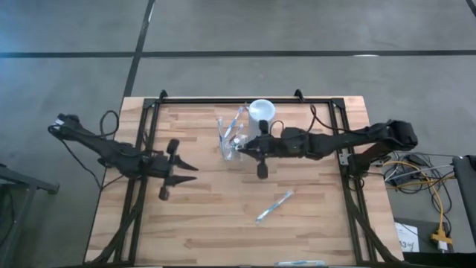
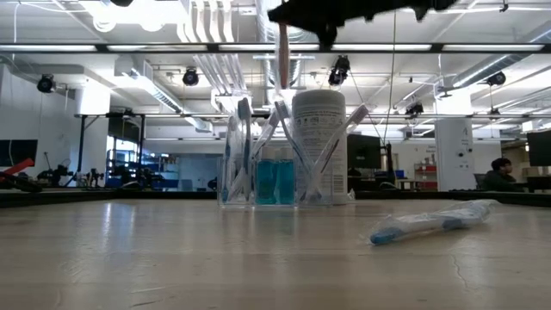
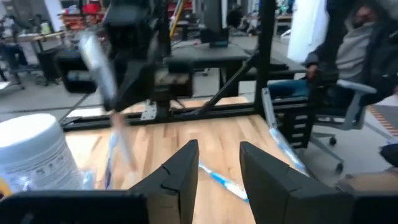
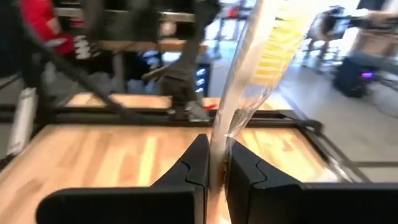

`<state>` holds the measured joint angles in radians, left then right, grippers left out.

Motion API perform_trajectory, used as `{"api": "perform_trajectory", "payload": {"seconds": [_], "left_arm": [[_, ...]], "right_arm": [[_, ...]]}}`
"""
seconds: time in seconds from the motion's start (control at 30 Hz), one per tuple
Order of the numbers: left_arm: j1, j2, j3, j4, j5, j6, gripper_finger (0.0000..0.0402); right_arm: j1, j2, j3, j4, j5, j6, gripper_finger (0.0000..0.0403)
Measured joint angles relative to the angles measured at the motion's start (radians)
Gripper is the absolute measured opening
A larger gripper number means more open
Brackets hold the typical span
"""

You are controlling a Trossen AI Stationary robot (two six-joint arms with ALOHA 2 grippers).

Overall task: Pick & Place toothbrushing station
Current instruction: Put the orange toothbrush into the transparent organizer

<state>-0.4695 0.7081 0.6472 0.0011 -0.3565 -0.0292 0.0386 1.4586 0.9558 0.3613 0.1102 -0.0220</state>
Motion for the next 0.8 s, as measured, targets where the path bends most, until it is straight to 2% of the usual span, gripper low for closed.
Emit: {"api": "perform_trajectory", "payload": {"seconds": [0.17, 0.27, 0.5, 0.6, 0.8], "left_arm": [[-0.029, -0.023, -0.015, -0.004, 0.0, 0.009, 0.0121], [-0.03, -0.019, -0.015, -0.005, -0.002, 0.01, 0.0122], [-0.03, 0.001, -0.015, -0.006, -0.004, 0.013, 0.0122], [-0.03, 0.009, -0.015, -0.005, -0.004, 0.013, 0.0122], [-0.03, 0.026, -0.015, -0.003, -0.022, 0.004, 0.0122]], "right_arm": [[-0.039, -0.01, -0.191, 0.229, 0.154, 0.008, 0.0018], [-0.068, -0.004, -0.259, 0.33, 0.221, 0.026, 0.0018], [-0.113, 0.017, -0.319, 0.332, 0.239, 0.08, 0.0018], [-0.111, 0.042, -0.319, 0.33, 0.287, 0.068, 0.0018], [-0.112, 0.1, -0.303, 0.332, 0.293, 0.042, 0.0022]]}}
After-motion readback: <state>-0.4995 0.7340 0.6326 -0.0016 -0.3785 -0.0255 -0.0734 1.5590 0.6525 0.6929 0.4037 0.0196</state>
